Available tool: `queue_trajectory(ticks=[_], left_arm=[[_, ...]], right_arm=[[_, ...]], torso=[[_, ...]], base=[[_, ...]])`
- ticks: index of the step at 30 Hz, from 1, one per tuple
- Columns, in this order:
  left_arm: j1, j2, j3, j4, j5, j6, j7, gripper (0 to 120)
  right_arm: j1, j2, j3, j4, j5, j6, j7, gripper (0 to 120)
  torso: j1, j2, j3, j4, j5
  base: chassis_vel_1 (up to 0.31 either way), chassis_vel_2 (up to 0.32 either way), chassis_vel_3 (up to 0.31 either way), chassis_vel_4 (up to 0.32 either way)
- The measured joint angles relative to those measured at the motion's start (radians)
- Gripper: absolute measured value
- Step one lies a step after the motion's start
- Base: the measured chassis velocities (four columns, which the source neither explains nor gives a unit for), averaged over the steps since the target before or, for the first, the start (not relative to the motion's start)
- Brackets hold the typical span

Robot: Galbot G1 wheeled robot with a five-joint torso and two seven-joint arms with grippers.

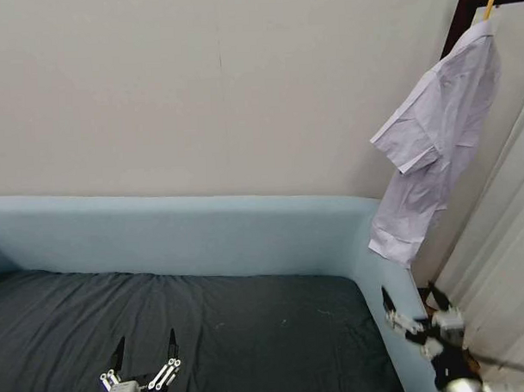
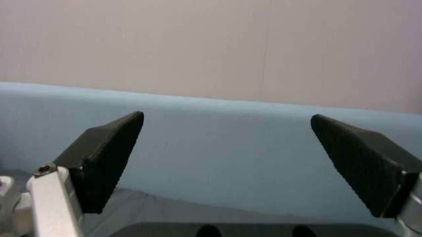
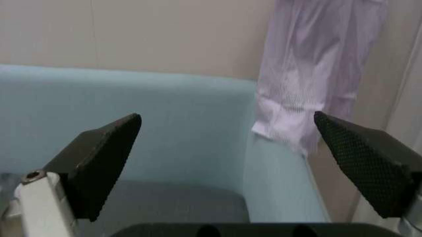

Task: Pick up the clothes from the sofa and hang them on the clothes hanger.

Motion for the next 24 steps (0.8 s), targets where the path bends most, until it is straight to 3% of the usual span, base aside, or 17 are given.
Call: queue_trajectory(ticks=[3,7,24], left_arm=[[0.016,0.011,0.01,0.004,0.014,-0.005,0.003,100],[0.016,0.022,0.025,0.012,0.024,-0.005,0.008,100],[0.011,0.028,0.032,0.021,0.031,0.0,0.017,100]], right_arm=[[-0.06,0.1,0.011,-0.008,-0.036,0.075,-0.051,100],[-0.079,0.153,0.021,-0.014,-0.06,0.135,-0.075,100],[-0.073,0.157,0.016,-0.012,-0.081,0.153,-0.081,100]], torso=[[0.0,0.0,0.0,0.0005,-0.0003],[0.0,0.0,0.0,0.0005,-0.0002],[0.0,0.0,0.0,0.0004,0.0001]], base=[[0.0,0.0,0.0,0.0],[0.0,0.0,0.0,0.0],[0.0,0.0,0.0,0.0]])
